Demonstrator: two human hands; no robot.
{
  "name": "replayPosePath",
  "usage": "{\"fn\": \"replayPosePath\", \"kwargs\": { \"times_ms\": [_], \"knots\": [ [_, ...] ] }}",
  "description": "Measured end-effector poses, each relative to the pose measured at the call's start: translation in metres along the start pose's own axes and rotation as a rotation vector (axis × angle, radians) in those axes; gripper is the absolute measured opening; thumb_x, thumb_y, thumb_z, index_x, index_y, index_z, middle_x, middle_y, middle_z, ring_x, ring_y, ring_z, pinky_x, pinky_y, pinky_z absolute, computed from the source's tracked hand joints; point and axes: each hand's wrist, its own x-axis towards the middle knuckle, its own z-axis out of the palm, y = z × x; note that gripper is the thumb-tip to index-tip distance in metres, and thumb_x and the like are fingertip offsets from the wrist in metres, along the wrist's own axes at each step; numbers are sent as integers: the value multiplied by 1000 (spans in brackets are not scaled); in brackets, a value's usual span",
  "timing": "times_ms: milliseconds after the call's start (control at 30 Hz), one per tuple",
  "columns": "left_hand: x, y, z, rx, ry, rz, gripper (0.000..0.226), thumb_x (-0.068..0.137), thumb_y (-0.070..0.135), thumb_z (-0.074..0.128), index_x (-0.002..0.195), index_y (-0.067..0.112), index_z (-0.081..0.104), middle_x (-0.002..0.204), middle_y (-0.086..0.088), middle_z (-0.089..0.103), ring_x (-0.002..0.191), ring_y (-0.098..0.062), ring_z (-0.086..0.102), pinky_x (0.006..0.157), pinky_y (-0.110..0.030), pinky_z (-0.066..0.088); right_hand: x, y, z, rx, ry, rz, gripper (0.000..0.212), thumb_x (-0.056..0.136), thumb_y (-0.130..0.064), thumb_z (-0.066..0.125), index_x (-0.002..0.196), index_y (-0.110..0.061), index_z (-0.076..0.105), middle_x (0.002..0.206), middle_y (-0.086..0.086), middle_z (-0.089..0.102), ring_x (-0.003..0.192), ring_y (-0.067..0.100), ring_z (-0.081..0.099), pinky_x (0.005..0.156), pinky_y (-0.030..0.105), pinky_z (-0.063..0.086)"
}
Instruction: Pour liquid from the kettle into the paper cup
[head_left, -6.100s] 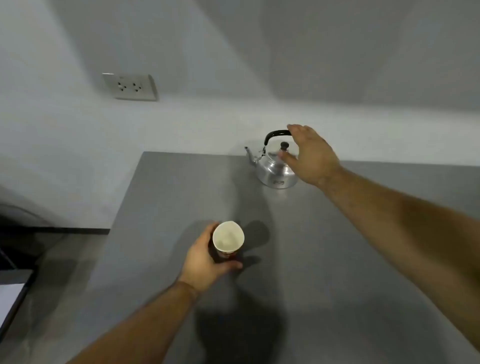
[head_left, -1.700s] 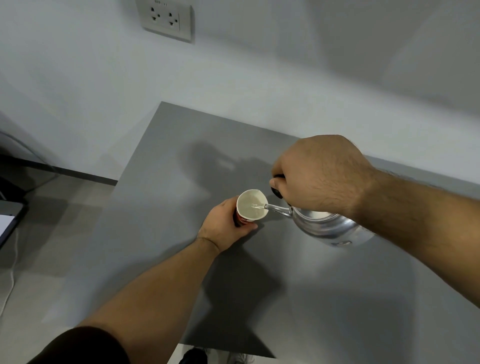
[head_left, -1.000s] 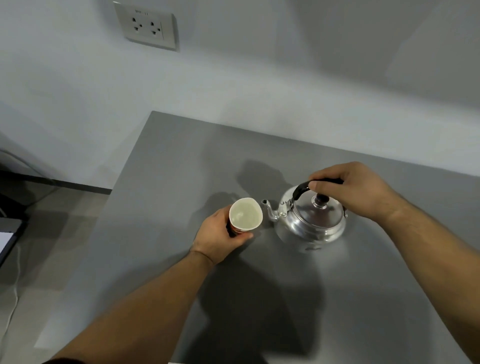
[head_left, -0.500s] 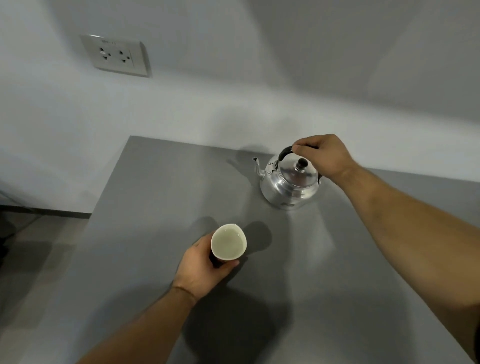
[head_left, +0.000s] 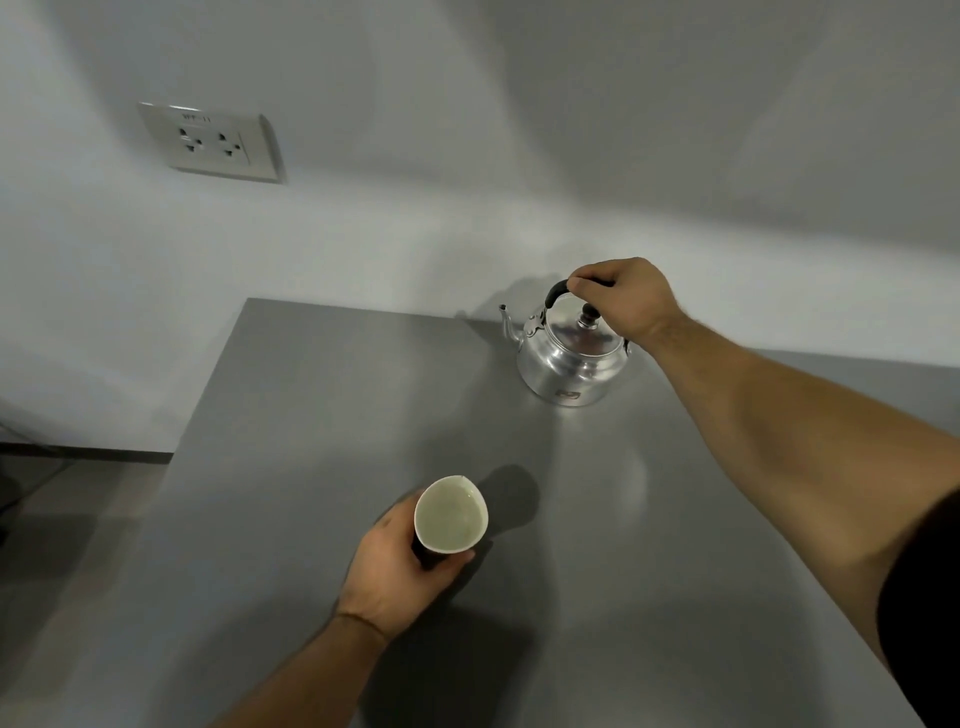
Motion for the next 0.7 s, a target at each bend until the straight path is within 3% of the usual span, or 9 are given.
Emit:
{"fn": "replayPosePath", "kwargs": {
  "times_ms": [133,300,467,600,700],
  "knots": [
    [0,3,-1,6,5,2,69,63,55,86,117,75,48,118,52,56,108,23,56,88,2,39,6,2,1,-15,-18,4,16,97,-38,71,104,-35,86,93,-11,83,87,15,78,78,26,51],
    [0,1,1,1,-1,10,70,64,50,88,117,72,49,119,49,58,110,21,57,88,2,40,10,4,1,-54,-23,-10,24,102,-38,66,117,-32,84,115,-4,83,101,23,80,94,34,56],
    [-1,0,-1,-2,-17,21,68,64,40,88,117,66,53,118,41,63,110,17,59,89,0,41,-5,-1,4,-327,104,-105,41,109,-42,59,143,-23,71,143,10,66,140,35,52,119,53,42],
    [2,-1,-2,25,-36,36,71,64,24,89,120,53,54,117,29,66,113,4,63,96,-8,44,-41,-1,-2,-256,216,-135,45,105,-39,68,142,-15,71,140,13,67,136,38,53,118,53,42],
    [-5,-4,-5,-3,-30,6,79,67,15,87,137,33,56,129,17,65,124,-9,61,107,-25,45,-76,10,-3,-211,243,-149,35,105,-34,68,134,-17,77,129,10,71,125,34,59,114,53,46]
  ]
}}
